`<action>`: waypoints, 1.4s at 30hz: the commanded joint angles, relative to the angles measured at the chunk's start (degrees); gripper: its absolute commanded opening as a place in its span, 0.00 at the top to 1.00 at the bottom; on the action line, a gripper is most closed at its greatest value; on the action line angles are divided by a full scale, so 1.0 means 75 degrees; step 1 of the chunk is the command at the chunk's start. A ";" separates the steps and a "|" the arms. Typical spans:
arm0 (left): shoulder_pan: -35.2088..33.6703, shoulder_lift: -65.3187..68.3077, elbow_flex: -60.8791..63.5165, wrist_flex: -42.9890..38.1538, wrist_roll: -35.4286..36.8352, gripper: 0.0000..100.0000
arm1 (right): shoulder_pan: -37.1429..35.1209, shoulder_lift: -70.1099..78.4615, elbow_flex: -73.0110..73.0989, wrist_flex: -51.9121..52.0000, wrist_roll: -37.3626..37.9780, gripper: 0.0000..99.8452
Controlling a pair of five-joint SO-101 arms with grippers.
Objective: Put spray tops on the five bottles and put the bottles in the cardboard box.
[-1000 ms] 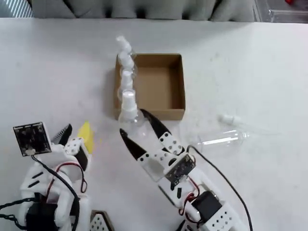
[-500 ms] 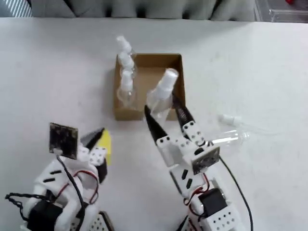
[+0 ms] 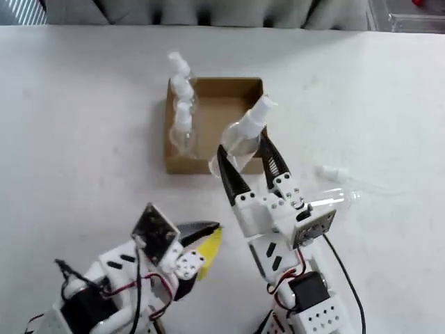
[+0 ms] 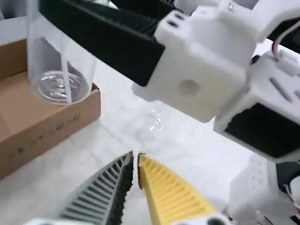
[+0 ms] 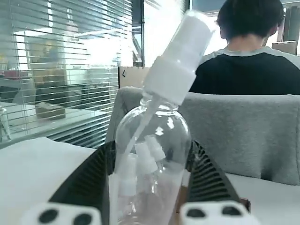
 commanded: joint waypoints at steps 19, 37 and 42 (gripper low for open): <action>-0.1612 -0.0100 0.2485 -0.4126 -0.0082 0.98 | -0.0393 -0.0111 0.0035 0.0416 -0.0246 0.98; -0.2948 -0.0100 0.2485 -0.4372 -0.0023 0.98 | -0.0404 -0.0111 0.0035 0.0615 -0.0234 0.98; -0.2925 -0.0100 0.2485 -0.4349 -0.0023 0.98 | -0.0393 -0.0123 0.0035 0.0568 -0.0246 0.98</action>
